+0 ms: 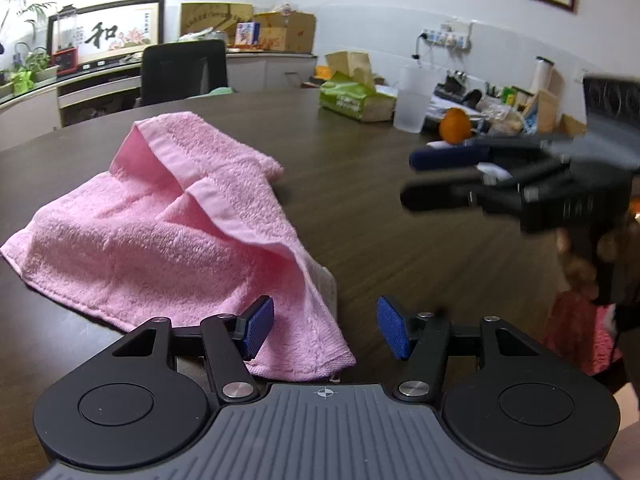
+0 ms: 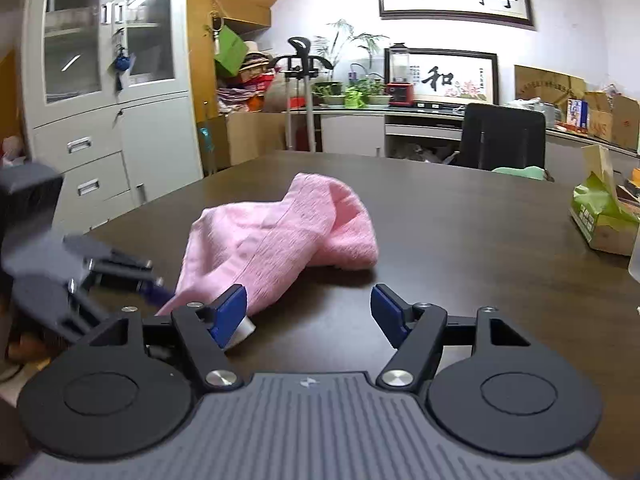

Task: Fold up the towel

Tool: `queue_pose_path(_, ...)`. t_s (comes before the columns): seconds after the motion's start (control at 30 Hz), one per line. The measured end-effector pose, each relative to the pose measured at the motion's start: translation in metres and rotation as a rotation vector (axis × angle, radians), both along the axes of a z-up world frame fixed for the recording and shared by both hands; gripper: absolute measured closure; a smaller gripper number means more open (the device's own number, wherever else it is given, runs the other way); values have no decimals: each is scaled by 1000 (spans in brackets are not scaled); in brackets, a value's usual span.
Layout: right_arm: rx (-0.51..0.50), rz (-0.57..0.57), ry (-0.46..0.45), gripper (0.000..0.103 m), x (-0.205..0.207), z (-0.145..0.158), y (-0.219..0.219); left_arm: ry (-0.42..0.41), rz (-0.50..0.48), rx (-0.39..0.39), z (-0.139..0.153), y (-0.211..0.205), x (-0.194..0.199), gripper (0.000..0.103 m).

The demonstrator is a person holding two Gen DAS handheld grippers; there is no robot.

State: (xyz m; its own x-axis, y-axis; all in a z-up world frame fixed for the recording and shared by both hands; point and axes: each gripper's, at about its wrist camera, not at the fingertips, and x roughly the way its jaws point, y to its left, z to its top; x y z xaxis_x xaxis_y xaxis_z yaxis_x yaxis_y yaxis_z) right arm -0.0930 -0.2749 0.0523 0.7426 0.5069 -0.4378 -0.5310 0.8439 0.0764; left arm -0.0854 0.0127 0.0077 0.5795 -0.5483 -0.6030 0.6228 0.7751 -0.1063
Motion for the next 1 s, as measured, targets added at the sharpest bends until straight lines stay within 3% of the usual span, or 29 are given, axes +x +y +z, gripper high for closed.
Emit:
queue_pose_path(0.03, -3, -10, -1, 26, 4, 3, 4, -8, 11, 5, -1, -1, 0, 74)
queue_pose_path(0.07, -4, -21, -1, 25, 10, 6, 8, -12, 28, 8, -1, -1, 0, 81)
queue_pose_path(0.13, 0, -42, -4, 19, 20, 13, 16, -18, 50, 6, -2, 2, 1, 89)
queue_pose_path(0.23, 4, -53, -15, 18, 34, 23, 27, -44, 68, 13, -2, 6, -5, 96)
queue_pose_path(0.43, -11, 17, 0, 14, 78, 53, 66, -117, 37, 76, -1, -1, -22, 99)
queue_pose_path(0.53, -115, 21, 39, 14, 113, 68, 112, -174, 19, 138, -4, -11, -33, 99)
queue_pose_path(0.67, -253, 29, 86, 16, 146, 65, 165, -176, 10, 133, -5, -12, -34, 99)
queue_pose_path(0.7, -283, 37, 104, 19, 153, 60, 178, -174, 9, 129, -5, -11, -34, 99)
queue_pose_path(0.8, -417, 31, 151, 42, 173, 38, 215, -156, 12, 101, -3, -5, -30, 99)
queue_pose_path(0.87, -563, -38, 154, 47, 187, 17, 235, -145, 13, 85, -2, -2, -28, 98)
queue_pose_path(0.9, -615, -68, 153, 59, 192, 10, 240, -140, 13, 79, -2, 0, -27, 98)
queue_pose_path(1.0, -647, -127, 147, 68, 195, 3, 235, -124, 18, 60, 0, 4, -26, 98)
